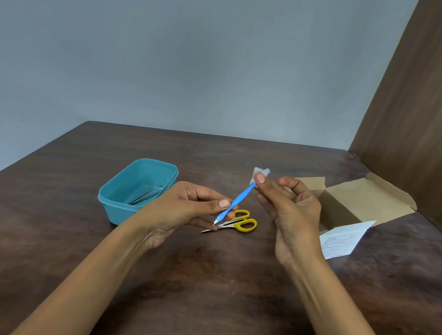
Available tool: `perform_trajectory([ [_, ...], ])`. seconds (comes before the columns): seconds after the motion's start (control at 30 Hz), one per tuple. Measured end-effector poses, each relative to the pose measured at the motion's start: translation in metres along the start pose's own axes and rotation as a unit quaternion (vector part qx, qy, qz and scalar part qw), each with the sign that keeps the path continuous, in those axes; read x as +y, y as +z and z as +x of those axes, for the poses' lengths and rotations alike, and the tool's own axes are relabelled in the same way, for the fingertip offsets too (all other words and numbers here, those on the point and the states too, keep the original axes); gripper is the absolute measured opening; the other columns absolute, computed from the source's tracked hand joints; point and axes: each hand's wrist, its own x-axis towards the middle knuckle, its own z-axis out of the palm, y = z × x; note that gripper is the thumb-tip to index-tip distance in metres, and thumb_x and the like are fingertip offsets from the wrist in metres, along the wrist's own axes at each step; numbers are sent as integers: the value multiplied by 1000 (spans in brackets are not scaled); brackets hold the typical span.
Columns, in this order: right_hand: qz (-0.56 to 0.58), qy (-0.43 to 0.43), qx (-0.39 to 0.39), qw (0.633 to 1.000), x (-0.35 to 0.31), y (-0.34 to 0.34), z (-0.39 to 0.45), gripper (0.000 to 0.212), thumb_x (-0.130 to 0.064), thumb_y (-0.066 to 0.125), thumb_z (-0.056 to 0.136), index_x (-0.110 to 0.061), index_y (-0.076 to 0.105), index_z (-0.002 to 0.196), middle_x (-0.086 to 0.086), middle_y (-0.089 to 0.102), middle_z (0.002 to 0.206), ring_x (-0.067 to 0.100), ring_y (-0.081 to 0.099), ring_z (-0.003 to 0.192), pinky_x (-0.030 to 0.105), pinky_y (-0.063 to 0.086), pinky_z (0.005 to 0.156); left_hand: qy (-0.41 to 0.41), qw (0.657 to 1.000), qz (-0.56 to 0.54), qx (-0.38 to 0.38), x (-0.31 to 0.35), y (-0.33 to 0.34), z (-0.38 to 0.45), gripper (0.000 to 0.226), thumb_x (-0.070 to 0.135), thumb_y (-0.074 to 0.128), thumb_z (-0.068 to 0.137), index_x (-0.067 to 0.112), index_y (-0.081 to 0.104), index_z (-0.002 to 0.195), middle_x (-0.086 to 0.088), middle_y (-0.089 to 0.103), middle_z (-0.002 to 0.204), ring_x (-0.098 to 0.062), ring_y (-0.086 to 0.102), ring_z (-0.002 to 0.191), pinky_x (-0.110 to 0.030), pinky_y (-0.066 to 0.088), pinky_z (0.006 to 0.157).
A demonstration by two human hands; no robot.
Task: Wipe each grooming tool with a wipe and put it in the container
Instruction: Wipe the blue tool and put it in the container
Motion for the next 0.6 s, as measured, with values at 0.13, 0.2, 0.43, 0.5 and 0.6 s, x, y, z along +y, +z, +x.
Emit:
perform_trajectory([
  [0.13,-45,-3,-12,999,7,2,-4,36,-5,80,65,-15,50,82,8,75,79,15,73,77,24,55,69,33,998,34,45,-2,7,2,24,26,75,68,11,77,87,-10,75,83,-12,68,75,-18,54,67],
  [0.2,-61,1,-13,998,9,3,-5,37,-6,81,62,-14,52,83,7,75,76,15,73,75,26,56,73,40,997,43,51,-2,9,2,17,18,74,74,8,77,86,-11,75,79,-11,68,72,-17,53,65],
  [0.43,-28,2,-22,999,3,-2,-1,33,-2,78,66,-15,50,80,8,75,77,15,72,75,23,56,68,20,999,37,6,0,6,0,25,33,69,72,14,78,86,-7,74,76,-16,69,79,-25,56,76],
  [0.5,-6,20,-37,999,3,-3,0,30,-4,77,66,-15,51,79,5,73,74,14,71,74,21,56,68,4,1000,20,-7,1,5,-1,24,35,68,72,16,78,84,-6,74,76,-18,69,81,-22,56,72],
  [0.6,12,52,-61,997,2,-3,0,29,-7,75,65,-13,53,82,4,72,72,11,70,71,19,56,66,-8,1000,0,-16,1,4,-1,24,34,66,73,16,78,83,-6,73,76,-18,69,82,-22,57,72],
])
